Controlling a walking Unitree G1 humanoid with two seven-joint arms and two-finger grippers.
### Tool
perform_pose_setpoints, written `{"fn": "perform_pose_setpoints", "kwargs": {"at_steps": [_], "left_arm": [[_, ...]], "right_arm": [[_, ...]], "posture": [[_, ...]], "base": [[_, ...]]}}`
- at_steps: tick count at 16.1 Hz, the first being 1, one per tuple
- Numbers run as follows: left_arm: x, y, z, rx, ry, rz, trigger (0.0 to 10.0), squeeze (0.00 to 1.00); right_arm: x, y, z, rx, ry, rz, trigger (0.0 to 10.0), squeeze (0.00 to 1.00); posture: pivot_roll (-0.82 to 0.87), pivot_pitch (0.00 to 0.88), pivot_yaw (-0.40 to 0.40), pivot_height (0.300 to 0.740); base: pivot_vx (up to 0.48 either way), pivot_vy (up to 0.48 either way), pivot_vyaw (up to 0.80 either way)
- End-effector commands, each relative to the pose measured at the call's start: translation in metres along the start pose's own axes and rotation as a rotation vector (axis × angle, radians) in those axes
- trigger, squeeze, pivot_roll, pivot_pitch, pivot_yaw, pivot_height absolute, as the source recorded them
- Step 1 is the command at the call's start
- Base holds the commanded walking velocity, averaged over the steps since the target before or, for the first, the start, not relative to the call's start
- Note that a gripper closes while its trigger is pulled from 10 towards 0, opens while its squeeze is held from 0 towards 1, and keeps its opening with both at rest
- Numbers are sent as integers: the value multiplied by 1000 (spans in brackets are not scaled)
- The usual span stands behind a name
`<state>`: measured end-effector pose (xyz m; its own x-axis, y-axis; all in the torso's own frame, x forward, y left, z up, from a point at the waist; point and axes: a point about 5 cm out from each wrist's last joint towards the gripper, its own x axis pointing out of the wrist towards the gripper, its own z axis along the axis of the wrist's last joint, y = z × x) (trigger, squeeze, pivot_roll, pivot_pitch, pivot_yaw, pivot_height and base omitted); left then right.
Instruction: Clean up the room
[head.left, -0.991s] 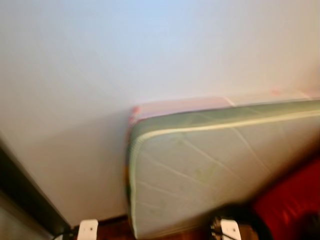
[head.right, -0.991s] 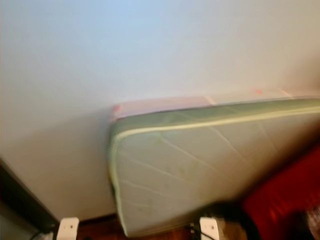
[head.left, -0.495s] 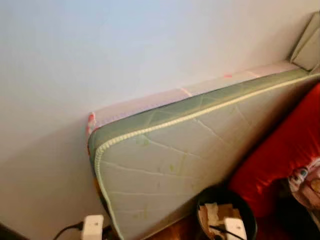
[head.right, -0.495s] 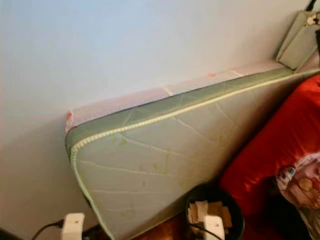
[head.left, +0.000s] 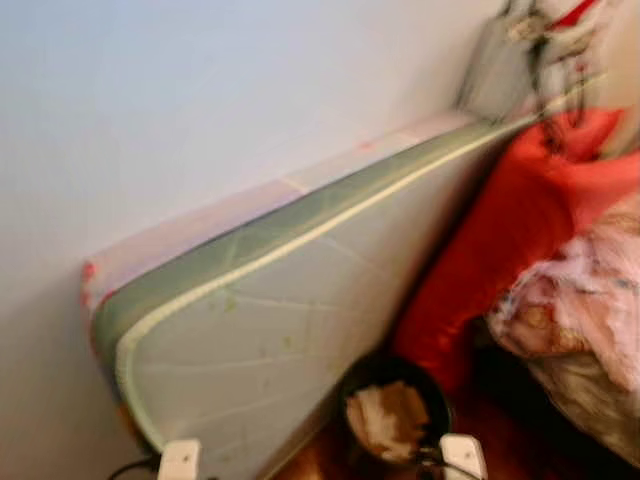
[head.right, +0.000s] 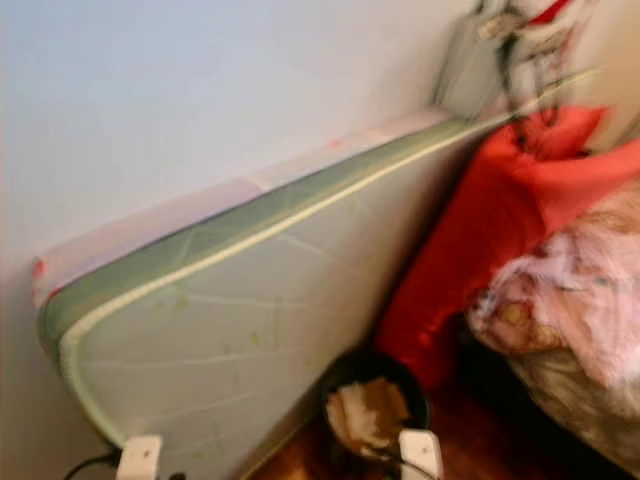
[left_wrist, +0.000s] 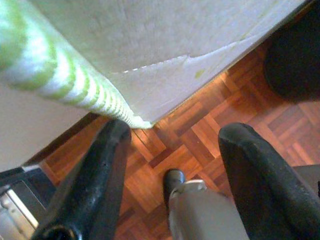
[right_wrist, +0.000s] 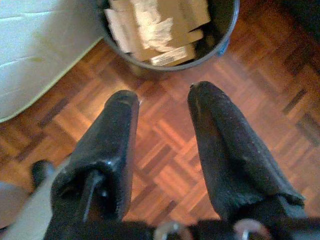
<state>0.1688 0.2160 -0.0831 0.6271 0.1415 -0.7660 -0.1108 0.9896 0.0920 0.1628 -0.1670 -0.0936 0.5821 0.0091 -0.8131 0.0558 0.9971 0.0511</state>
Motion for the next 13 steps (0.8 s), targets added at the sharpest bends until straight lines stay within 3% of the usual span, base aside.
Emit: {"fn": "perform_pose_setpoints", "kwargs": {"at_steps": [1,6,8,13], "left_arm": [[7,17,23,-26,45,71,10000,0],[7,20,24,35,52,58,10000,0],[7,21,24,40,54,64,10000,0],[7,21,24,40,49,65,10000,0]], "right_arm": [[10,-12,54,69,-1,25,10000,0],[10,-10,53,104,-8,19,10000,0],[10,-10,52,112,0,13,10000,0],[10,-10,51,95,16,11,10000,0]], "posture": [[110,0,-103,740],[98,0,-83,740],[95,0,-80,740],[100,0,-81,740]], "base": [[0,0,0],[0,0,0],[0,-345,0],[0,-336,-738]]}}
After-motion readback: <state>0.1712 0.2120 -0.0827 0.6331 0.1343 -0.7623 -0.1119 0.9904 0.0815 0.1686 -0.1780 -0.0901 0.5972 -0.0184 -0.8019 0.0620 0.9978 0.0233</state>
